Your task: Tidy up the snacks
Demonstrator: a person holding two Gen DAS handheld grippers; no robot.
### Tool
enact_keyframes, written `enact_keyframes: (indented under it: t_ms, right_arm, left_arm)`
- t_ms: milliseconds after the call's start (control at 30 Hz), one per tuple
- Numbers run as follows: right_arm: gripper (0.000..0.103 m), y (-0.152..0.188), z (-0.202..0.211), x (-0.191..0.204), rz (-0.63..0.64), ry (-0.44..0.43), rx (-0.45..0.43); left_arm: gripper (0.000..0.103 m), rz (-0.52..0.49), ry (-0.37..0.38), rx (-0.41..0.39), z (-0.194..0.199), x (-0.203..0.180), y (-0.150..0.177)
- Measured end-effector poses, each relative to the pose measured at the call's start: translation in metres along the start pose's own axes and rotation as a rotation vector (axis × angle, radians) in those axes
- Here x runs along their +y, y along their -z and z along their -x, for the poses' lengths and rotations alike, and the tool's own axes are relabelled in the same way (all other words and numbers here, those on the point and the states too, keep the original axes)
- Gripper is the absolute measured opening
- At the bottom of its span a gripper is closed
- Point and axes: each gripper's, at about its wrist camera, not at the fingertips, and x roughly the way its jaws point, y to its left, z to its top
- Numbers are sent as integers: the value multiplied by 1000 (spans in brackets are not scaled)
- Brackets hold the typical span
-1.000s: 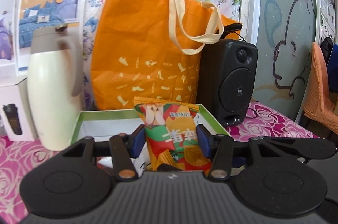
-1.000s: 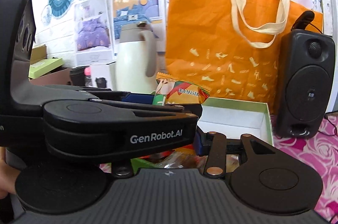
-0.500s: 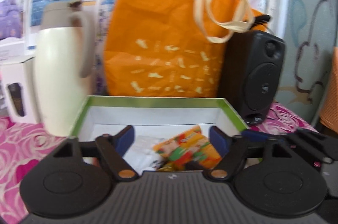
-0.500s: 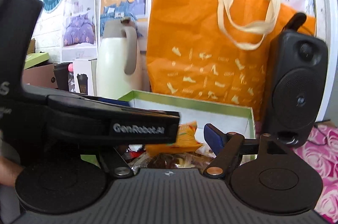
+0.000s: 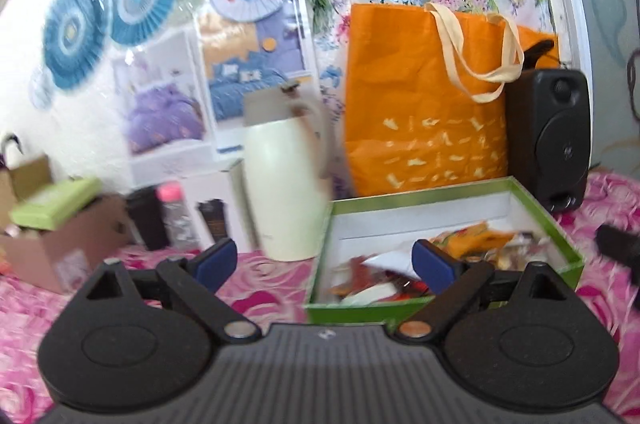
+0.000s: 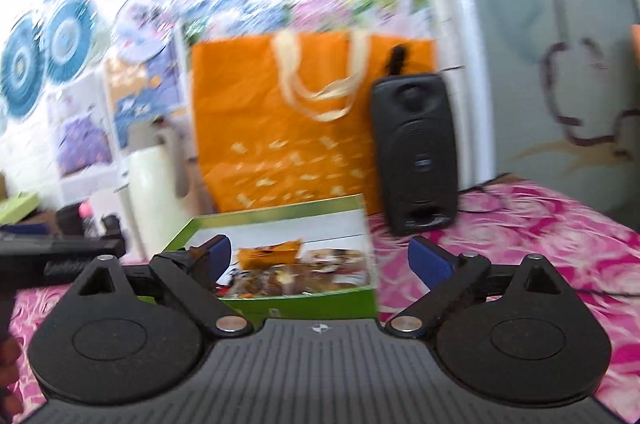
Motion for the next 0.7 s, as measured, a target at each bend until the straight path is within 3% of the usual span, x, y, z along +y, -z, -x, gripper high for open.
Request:
enact_keyframes:
  t_ms: [133, 400, 700]
  right_arm:
    - [103, 9, 32, -4, -32, 50, -13]
    - [103, 29, 59, -2, -28, 78, 51]
    - [103, 45, 66, 14, -2, 44, 101]
  left_arm:
    - [93, 6, 12, -22, 43, 7, 4]
    - [93, 121, 151, 3, 88, 21, 3]
    - [93, 165, 115, 69, 96, 31, 8]
